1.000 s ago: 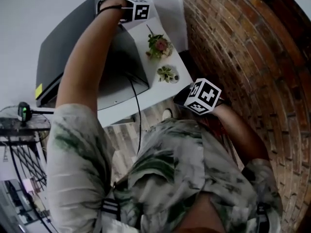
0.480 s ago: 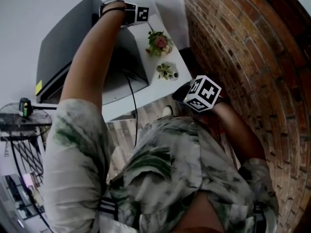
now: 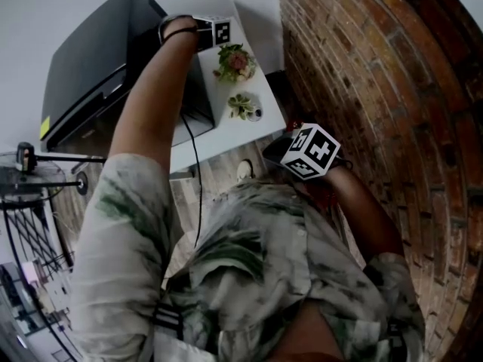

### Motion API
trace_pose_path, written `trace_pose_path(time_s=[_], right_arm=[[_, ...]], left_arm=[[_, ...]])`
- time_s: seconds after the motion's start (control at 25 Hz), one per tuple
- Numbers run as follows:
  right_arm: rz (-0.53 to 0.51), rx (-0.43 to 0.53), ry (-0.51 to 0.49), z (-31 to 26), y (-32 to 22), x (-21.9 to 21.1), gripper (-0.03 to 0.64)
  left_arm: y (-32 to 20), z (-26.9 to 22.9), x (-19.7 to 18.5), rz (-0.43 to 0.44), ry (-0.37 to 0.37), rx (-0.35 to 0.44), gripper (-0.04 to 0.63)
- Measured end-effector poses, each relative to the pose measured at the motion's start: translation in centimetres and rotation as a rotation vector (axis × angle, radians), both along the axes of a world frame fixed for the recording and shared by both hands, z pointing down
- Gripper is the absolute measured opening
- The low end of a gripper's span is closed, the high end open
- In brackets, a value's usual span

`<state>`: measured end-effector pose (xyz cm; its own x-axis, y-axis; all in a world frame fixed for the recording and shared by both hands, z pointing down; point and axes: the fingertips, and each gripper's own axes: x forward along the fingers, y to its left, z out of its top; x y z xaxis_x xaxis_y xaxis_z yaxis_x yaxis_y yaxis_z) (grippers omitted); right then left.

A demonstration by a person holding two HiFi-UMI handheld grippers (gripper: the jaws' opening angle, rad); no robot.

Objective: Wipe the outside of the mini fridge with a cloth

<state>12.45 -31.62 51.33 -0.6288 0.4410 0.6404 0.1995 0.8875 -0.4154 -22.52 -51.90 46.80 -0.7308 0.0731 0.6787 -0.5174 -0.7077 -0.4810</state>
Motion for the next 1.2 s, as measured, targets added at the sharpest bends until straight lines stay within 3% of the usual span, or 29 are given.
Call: trace_pose_path(time_s=[0.28,0.52,0.76,1.0,1.2], right_arm=[[0.000,-0.006,0.045,1.0,-0.2,2.1,0.031],[0.004,-0.015,0.078,1.8,-0.5,3.4,0.031],[0.005,-0.026,0.098,2.4,-0.8,4.0,0.031],[-0.010,-0.033,0.115,2.9,-0.5,3.9,0.031],[-0.020,-0.026,0.109,2.7,-0.5,3.5,0.031]], left_arm=[[1.1,7.6,1.5,0.008,0.070,-0.009,0.073],[1.9,11.1,1.9,0.001,0.063,0.023,0.072],[2.8,14.3,2.8,0.001,0.086,-0.006,0.072],[3.2,15.8,3.1,-0.014,0.105,0.008,0.072],[2.1,14.0,4.1,-0.005,0.122,0.053,0.072]])
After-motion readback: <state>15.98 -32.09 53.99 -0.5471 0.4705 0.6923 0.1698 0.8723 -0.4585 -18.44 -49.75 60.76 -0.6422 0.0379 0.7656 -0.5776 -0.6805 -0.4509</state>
